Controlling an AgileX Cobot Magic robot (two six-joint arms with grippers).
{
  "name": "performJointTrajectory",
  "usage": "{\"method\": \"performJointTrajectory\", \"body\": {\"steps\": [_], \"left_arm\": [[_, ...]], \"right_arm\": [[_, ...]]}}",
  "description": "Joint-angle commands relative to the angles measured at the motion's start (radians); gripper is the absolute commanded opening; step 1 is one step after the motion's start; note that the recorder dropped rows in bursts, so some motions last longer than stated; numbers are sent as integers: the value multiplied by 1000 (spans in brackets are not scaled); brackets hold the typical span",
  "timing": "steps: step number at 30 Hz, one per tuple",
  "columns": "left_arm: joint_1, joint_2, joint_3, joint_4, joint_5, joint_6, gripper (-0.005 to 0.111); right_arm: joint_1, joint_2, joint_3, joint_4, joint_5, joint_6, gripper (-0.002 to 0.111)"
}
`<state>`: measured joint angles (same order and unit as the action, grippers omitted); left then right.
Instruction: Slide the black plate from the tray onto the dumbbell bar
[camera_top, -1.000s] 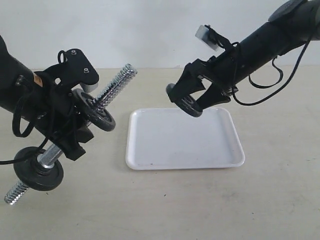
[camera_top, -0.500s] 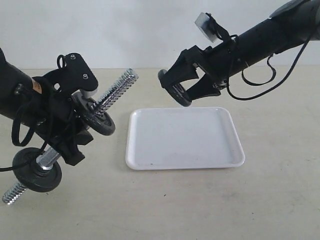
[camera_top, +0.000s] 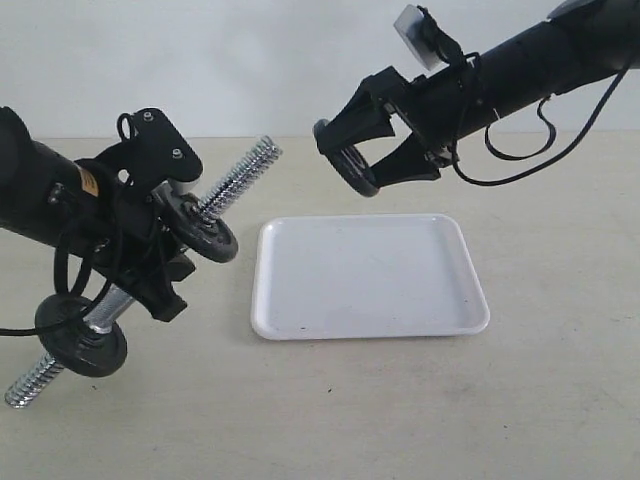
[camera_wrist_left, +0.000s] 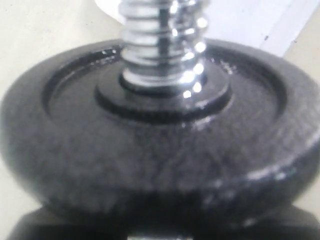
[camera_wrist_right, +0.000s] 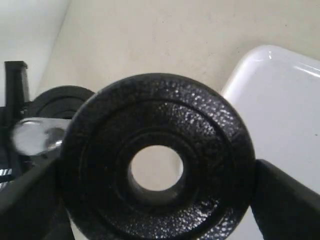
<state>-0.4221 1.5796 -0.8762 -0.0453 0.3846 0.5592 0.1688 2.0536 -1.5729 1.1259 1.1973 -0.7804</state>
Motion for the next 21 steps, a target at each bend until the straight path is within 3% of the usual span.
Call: {"method": "performJointTrajectory", "body": {"steps": [1, 21], "left_arm": [[22, 21, -15, 79, -67, 32, 4], [18, 27, -15, 60, -189, 32, 4]], "right_arm": [[-9, -57, -13, 73, 24, 16, 0], [11, -64, -13, 73, 24, 73, 0]]}}
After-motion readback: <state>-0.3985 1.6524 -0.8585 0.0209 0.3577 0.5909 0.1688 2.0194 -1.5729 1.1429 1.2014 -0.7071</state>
